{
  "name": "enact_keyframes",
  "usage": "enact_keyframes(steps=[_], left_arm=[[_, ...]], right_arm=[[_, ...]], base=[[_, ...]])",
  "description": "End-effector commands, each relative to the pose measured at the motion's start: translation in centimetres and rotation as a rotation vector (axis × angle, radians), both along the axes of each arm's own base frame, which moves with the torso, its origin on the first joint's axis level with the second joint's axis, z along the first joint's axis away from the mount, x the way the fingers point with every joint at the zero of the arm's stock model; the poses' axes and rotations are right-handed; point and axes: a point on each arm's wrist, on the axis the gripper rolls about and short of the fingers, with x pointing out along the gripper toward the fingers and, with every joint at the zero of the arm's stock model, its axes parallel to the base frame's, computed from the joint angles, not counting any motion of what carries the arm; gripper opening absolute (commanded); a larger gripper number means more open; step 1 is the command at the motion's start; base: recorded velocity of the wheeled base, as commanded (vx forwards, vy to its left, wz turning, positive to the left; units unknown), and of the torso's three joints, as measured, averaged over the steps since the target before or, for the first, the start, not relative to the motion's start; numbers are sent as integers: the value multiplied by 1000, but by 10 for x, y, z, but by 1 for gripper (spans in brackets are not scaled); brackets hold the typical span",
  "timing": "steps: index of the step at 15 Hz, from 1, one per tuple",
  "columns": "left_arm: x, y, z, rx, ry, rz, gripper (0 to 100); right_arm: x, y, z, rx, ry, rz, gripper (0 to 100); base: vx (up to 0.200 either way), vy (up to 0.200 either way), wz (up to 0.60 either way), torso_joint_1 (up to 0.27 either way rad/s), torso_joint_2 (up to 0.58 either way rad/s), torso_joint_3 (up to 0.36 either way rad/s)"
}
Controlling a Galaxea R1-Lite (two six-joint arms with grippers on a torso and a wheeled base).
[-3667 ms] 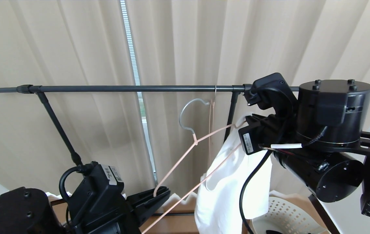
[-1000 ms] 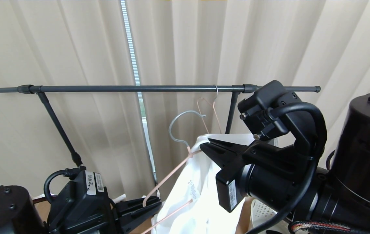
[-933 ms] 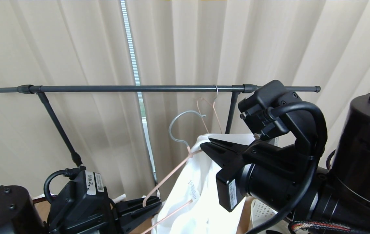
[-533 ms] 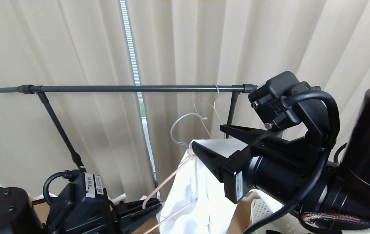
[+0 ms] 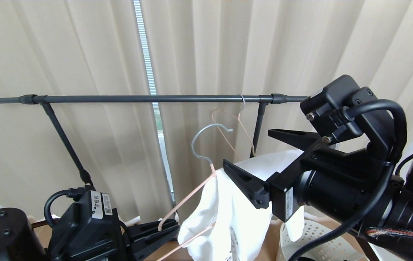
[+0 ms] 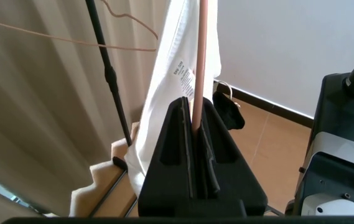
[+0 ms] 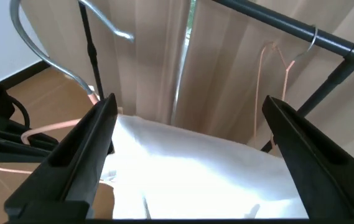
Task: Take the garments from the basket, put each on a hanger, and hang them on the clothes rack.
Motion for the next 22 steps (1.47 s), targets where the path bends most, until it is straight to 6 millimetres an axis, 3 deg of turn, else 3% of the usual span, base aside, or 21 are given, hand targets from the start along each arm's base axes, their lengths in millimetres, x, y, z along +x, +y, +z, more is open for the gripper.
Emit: enact_keyframes(steps=[1, 6, 9, 12, 13, 18, 22], left_arm=[[0, 0, 0, 0, 2, -1, 0], [3, 3, -2, 4, 8, 14, 0], [4, 8, -7, 11, 35, -42, 0], [4, 8, -12, 36, 41, -51, 0], [3, 8, -13, 39, 44, -54, 0], [-7, 4, -16, 71, 17, -112, 0], [-12, 4, -13, 65, -7, -133, 0]], right_arm=[[-1, -7, 1, -5, -6, -2, 100], [-7, -32, 3, -74, 65, 152, 100], [19, -57, 34, -211, 42, 174, 100], [27, -83, 61, -328, 141, 320, 100], [35, -88, 62, -394, 172, 405, 100], [67, -71, 38, -489, 279, 707, 100], [81, -61, 19, -507, 334, 782, 100]], base=[[0, 0, 0, 0, 0, 0], [0, 0, 0, 0, 0, 0], [0, 0, 0, 0, 0, 0], [0, 0, 0, 0, 0, 0], [0, 0, 0, 0, 0, 0], [0, 0, 0, 0, 0, 0], [0, 0, 0, 0, 0, 0]])
